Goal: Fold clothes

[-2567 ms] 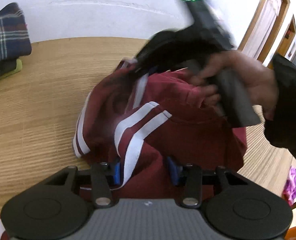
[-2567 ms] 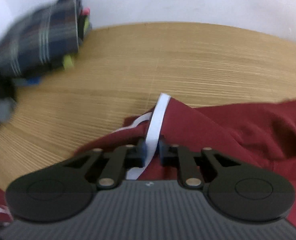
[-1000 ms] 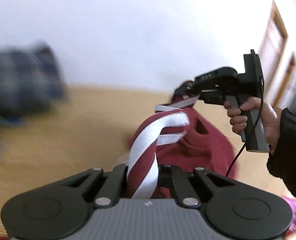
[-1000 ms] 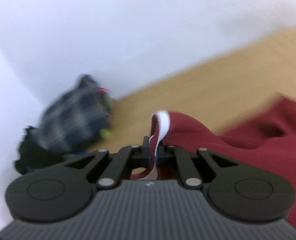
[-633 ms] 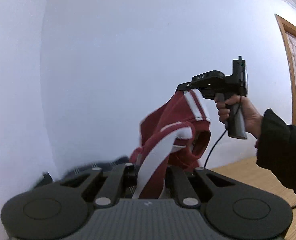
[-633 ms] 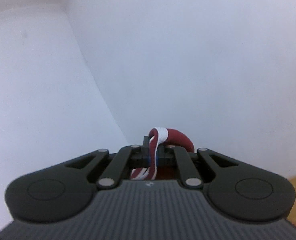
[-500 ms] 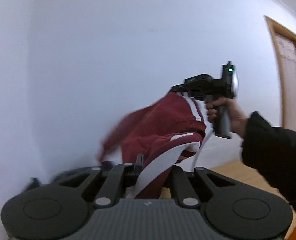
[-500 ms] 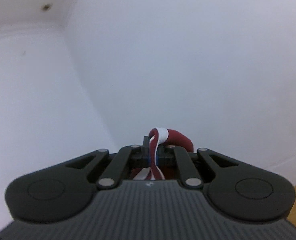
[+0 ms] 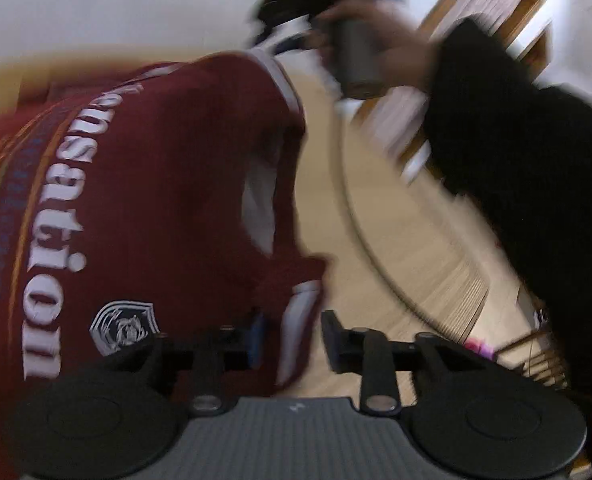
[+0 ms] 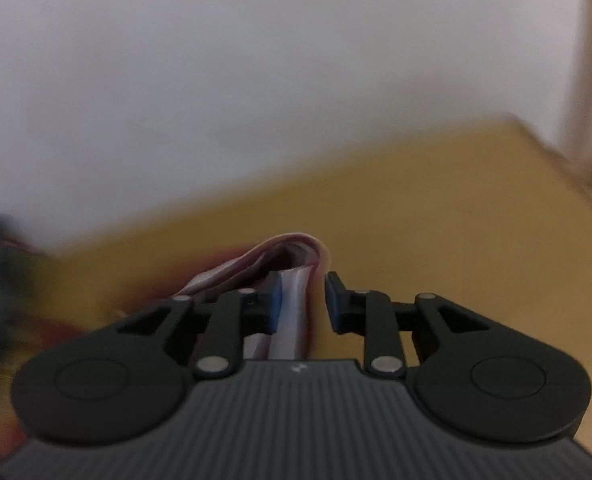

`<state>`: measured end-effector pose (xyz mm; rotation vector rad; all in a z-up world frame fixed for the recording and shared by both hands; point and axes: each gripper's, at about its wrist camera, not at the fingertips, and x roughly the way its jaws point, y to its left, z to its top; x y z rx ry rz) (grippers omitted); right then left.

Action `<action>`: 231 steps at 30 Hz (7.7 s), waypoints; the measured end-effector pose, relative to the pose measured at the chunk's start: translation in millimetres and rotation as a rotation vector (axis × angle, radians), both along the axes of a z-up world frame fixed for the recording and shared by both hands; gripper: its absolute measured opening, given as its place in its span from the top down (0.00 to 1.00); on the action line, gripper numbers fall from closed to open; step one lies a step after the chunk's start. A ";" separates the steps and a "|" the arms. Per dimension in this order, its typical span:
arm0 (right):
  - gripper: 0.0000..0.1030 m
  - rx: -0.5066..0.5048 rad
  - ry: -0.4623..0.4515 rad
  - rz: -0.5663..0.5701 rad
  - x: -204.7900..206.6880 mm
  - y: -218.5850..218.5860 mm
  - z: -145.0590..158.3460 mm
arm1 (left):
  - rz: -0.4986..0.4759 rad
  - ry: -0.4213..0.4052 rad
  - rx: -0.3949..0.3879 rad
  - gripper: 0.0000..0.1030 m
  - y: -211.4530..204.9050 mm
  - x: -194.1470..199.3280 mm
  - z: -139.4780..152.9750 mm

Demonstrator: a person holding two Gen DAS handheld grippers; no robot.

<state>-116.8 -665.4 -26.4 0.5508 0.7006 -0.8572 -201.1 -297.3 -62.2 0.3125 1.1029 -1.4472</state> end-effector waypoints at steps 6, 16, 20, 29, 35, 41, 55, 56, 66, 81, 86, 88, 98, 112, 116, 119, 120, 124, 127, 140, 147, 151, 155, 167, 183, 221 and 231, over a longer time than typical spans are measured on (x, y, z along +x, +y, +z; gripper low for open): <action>0.73 0.201 -0.044 -0.031 -129.2 8.5 -68.0 | -0.034 -0.083 0.022 0.57 2.3 -19.8 -13.4; 0.69 0.297 -0.216 0.411 -133.9 253.5 -89.1 | 0.362 -0.365 0.146 0.50 134.4 160.1 15.3; 0.70 0.319 -0.101 0.421 -98.5 299.3 -113.9 | 0.403 -0.457 0.216 0.50 162.9 220.7 -3.7; 0.82 0.122 0.232 0.246 -102.8 330.3 -115.0 | 0.371 -0.459 0.301 0.51 194.3 278.9 -50.1; 0.79 0.051 0.364 0.088 -148.3 308.5 -115.1 | 0.290 -0.380 0.274 0.51 211.3 249.1 -63.2; 0.61 -0.008 0.459 0.027 -155.1 287.9 -116.8 | 0.116 -0.385 0.246 0.44 203.8 194.0 -62.0; 0.55 -0.105 0.608 -0.121 -162.3 223.9 -124.4 | -0.097 -0.272 0.212 0.40 187.1 176.8 -64.4; 0.55 -0.097 0.599 -0.131 -165.5 218.5 -123.5 | -0.109 -0.264 0.216 0.40 185.8 177.5 -64.6; 0.56 0.050 0.092 -0.073 -180.8 260.9 -100.7 | 0.110 -0.323 0.188 0.41 178.8 258.4 -37.3; 0.53 -0.065 0.174 0.075 -120.3 280.6 -83.7 | 0.281 -0.286 0.307 0.38 228.4 329.8 -60.0; 0.54 0.108 -0.089 0.319 -0.4 310.3 -67.4 | 0.278 -0.282 0.205 0.37 241.4 365.3 -52.3; 0.54 0.145 -0.145 0.378 51.5 326.7 -65.7 | 0.254 -0.286 0.193 0.37 243.1 373.1 -58.7; 0.51 0.065 -0.091 0.463 277.1 337.9 -78.4 | 0.203 -0.245 0.170 0.30 237.6 364.6 -77.0; 0.80 0.059 0.015 0.401 408.2 265.1 -130.6 | 0.316 -0.125 0.124 0.30 252.0 350.6 -70.6; 0.79 0.049 -0.035 0.372 416.7 253.7 -135.4 | 0.326 -0.132 0.135 0.29 247.5 342.6 -67.9; 0.79 0.107 -0.079 0.375 405.1 247.8 -132.6 | 0.376 -0.062 0.142 0.37 241.8 345.1 -63.8; 0.79 0.144 -0.105 0.389 396.2 245.6 -126.7 | 0.389 -0.050 0.128 0.38 238.3 345.3 -62.4; 0.71 0.184 -0.174 0.498 338.6 255.4 -93.9 | 0.388 -0.120 0.040 0.34 236.8 350.7 -39.0; 0.69 0.154 -0.103 0.623 285.7 289.1 -79.7 | 0.394 -0.147 0.060 0.34 228.5 361.7 -47.1; 0.67 -0.125 0.120 0.989 208.2 483.2 -129.2 | 0.349 -0.290 0.228 0.37 259.8 363.7 -70.7; 0.66 0.040 -0.108 0.634 135.4 422.7 -97.6 | 0.338 -0.273 0.160 0.36 249.2 366.2 -44.9; 0.66 0.008 -0.096 0.300 36.1 384.6 -98.8 | 0.285 -0.265 0.125 0.36 226.4 358.6 -48.4; 0.64 -0.002 0.007 0.017 -53.8 368.9 -117.6 | 0.232 -0.272 0.175 0.35 217.4 351.2 -68.3; 0.41 -0.106 0.050 -0.274 -188.0 370.0 -122.9 | 0.311 -0.372 0.229 0.34 251.9 334.5 -56.2; 0.33 0.075 -0.283 -0.307 -265.4 324.4 -160.9 | 0.695 -0.138 0.175 0.34 264.2 270.7 -62.1; 0.32 0.211 -0.546 -0.264 -257.3 301.3 -178.0 | 0.901 -0.142 0.122 0.56 220.4 280.2 -79.6; 0.89 0.283 -0.576 -0.309 -257.5 281.2 -191.1 | 0.936 -0.031 0.019 0.86 238.5 282.5 -88.8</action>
